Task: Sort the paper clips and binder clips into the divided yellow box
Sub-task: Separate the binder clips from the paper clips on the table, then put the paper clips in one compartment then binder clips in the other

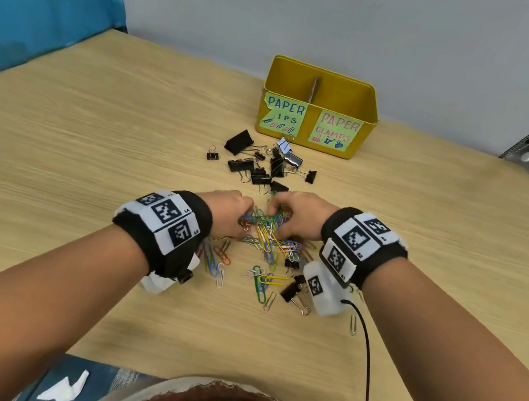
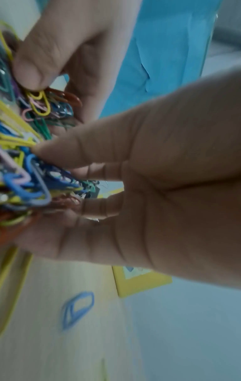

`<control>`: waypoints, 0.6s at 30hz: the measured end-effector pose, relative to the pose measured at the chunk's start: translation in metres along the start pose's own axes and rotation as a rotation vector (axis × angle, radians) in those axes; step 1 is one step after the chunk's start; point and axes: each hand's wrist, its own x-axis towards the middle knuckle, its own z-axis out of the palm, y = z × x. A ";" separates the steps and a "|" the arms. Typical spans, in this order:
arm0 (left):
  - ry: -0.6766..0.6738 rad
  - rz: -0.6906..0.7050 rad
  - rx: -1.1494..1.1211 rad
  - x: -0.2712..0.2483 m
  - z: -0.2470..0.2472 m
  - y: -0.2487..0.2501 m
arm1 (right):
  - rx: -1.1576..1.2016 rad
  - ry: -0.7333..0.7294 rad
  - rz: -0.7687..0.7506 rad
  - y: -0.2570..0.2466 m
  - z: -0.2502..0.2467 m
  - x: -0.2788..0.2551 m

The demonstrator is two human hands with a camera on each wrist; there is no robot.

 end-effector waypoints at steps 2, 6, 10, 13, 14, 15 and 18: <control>-0.007 0.008 -0.022 0.001 -0.005 -0.003 | 0.203 -0.007 0.040 0.009 -0.004 0.001; -0.008 -0.008 -0.135 0.003 -0.016 -0.008 | 0.408 -0.042 0.092 0.027 -0.014 -0.002; -0.007 -0.042 -0.220 0.002 -0.020 -0.013 | 0.514 -0.025 0.083 0.035 -0.022 -0.009; -0.023 -0.049 -0.248 0.002 -0.021 -0.012 | 0.625 0.054 0.073 0.038 -0.024 -0.009; -0.027 -0.043 -0.253 0.002 -0.021 -0.011 | 0.651 0.066 0.071 0.039 -0.024 -0.008; -0.031 -0.032 -0.262 0.003 -0.021 -0.010 | 0.676 0.064 0.070 0.039 -0.023 -0.007; -0.031 -0.034 -0.339 0.004 -0.021 -0.010 | 0.733 0.019 0.053 0.040 -0.024 -0.007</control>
